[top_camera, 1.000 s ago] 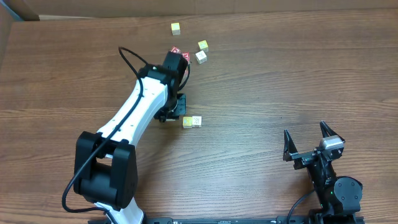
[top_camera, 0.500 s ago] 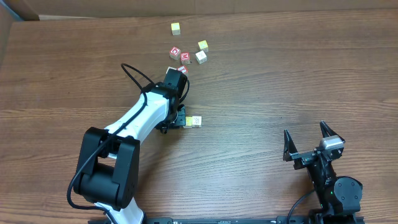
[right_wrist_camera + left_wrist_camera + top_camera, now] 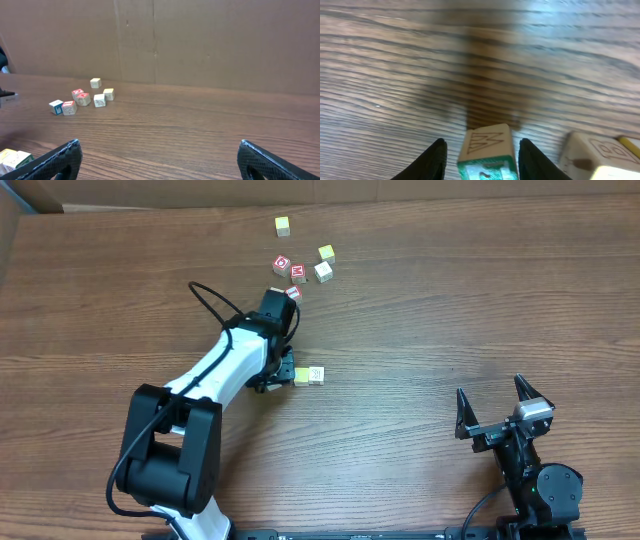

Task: Flip 5 blocks
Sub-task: 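Carry the green block down beside the placed blocks, then lower the green block left of the row and open the left gripper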

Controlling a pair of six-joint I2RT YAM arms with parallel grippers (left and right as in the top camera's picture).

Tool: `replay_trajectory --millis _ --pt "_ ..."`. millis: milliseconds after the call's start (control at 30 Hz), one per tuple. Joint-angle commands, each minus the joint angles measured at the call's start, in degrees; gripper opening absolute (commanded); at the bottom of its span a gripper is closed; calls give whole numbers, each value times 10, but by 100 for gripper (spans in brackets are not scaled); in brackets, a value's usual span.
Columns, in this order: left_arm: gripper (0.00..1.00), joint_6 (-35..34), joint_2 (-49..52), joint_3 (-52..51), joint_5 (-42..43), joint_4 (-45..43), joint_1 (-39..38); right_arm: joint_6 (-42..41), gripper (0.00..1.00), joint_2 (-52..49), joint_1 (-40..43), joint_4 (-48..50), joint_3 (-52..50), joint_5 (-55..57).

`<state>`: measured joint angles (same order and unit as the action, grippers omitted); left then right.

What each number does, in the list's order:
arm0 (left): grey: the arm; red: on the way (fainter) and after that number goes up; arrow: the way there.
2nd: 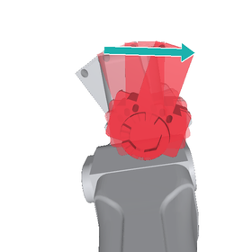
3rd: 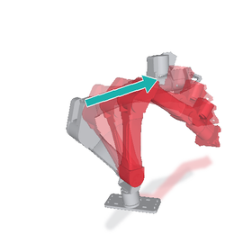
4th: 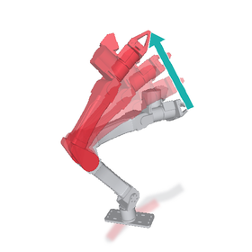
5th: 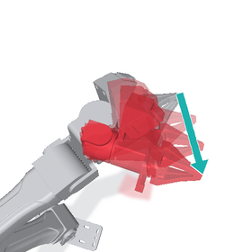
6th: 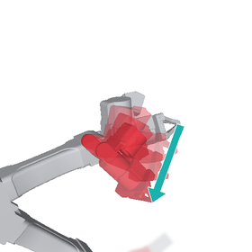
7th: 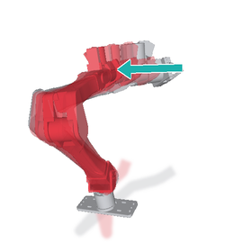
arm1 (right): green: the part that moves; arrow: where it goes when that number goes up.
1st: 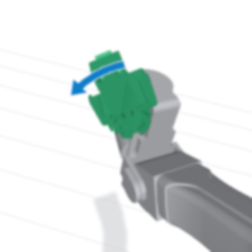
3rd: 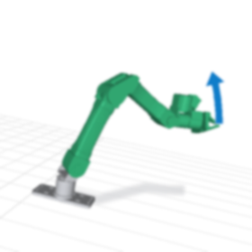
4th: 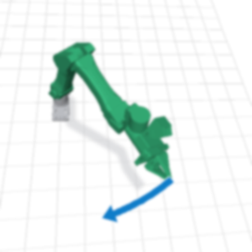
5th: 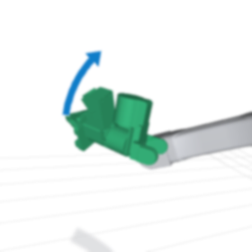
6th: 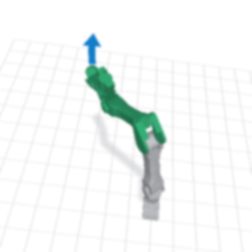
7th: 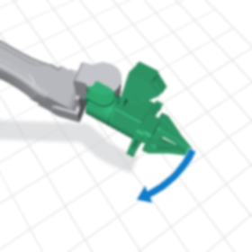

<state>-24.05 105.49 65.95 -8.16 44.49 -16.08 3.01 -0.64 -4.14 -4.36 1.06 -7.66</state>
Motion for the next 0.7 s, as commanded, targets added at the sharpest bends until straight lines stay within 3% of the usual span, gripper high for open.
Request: replay_trajectory --millis 0,300,333,367,400,533,667 --pt "39 10 -8 23 22 -2 15 2 100 4 2 2 -6 -1" --pt "36 19 -8 110 59 37 43 2 100 4 2 2 -6 -1" --pt "31 19 -8 121 57 56 48 2 100 4 2 2 -6 -1" --pt "11 19 -8 129 56 77 54 2 100 4 2 2 -6 -1" --pt "4 19 -8 133 56 94 59 2 100 4 2 2 -6 -2" --pt "4 15 -8 124 52 159 79 2 100 4 2 2 -6 -2" --pt "4 15 -8 87 48 167 82 2 100 4 2 2 -6 -1"
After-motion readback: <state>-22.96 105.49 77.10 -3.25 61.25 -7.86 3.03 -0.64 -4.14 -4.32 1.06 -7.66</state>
